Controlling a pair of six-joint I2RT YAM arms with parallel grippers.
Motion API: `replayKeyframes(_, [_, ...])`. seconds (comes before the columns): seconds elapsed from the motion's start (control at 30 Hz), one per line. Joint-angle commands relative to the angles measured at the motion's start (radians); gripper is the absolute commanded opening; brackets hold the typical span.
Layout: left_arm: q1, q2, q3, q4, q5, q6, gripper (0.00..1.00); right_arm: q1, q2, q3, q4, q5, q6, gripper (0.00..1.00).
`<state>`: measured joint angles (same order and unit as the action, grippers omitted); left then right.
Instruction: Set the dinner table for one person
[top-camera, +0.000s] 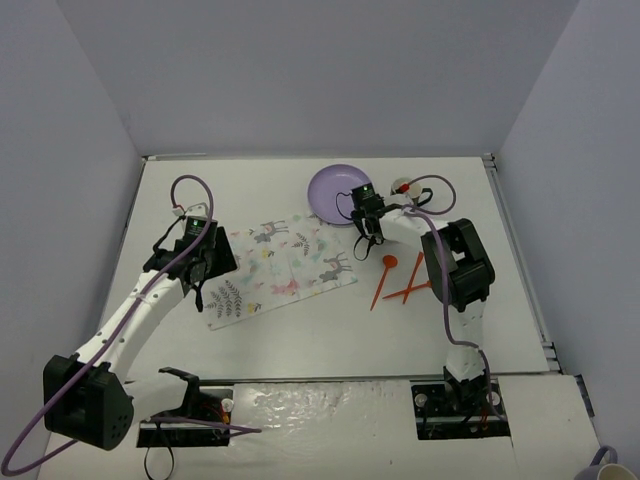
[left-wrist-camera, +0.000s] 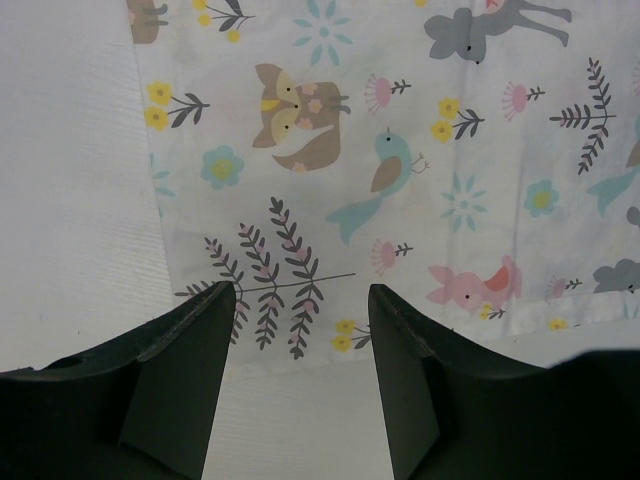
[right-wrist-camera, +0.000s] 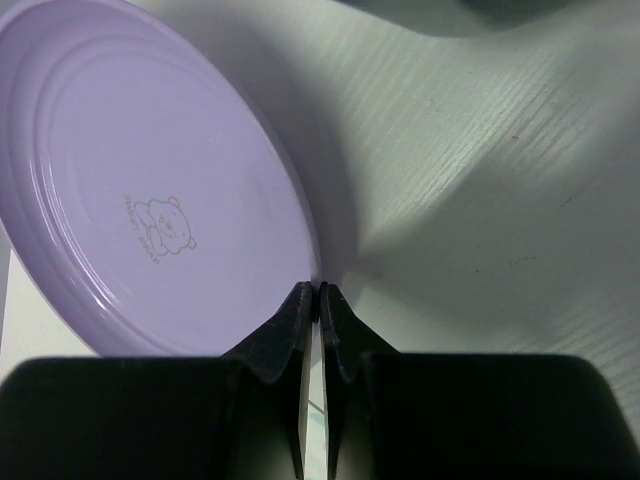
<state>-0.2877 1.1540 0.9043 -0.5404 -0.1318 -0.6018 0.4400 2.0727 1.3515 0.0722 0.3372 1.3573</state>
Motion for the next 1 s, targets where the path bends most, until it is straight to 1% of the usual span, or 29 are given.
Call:
replayKeyframes(0.0, [0.009,-0.001,0.027,0.045,-0.006,0.013,0.52,0.035,-0.071,0.068,0.001,0.072,-0.052,0.00])
replayKeyframes(0.1, [0.012,-0.005,0.025,0.046,-0.005,0.013,0.52,0.055,-0.099,0.090,0.001,0.110,-0.090,0.00])
replayKeyframes(0.27, [0.015,-0.008,0.023,0.047,-0.002,0.011,0.52,0.061,-0.147,0.121,0.000,0.106,-0.153,0.00])
replayKeyframes(0.4, [0.016,-0.008,0.025,0.047,0.001,0.011,0.52,0.076,-0.178,0.133,0.009,0.045,-0.194,0.00])
replayKeyframes(0.5, [0.016,-0.014,0.028,0.038,-0.001,0.011,0.52,0.089,-0.200,0.129,0.009,-0.029,-0.237,0.00])
replayKeyframes(0.73, [0.017,-0.041,0.022,0.036,-0.006,0.007,0.52,0.139,-0.243,0.054,0.013,-0.188,-0.305,0.00])
replayKeyframes(0.97, [0.019,-0.063,0.021,0.027,-0.007,-0.002,0.52,0.246,-0.281,-0.014,-0.002,-0.225,-0.386,0.00])
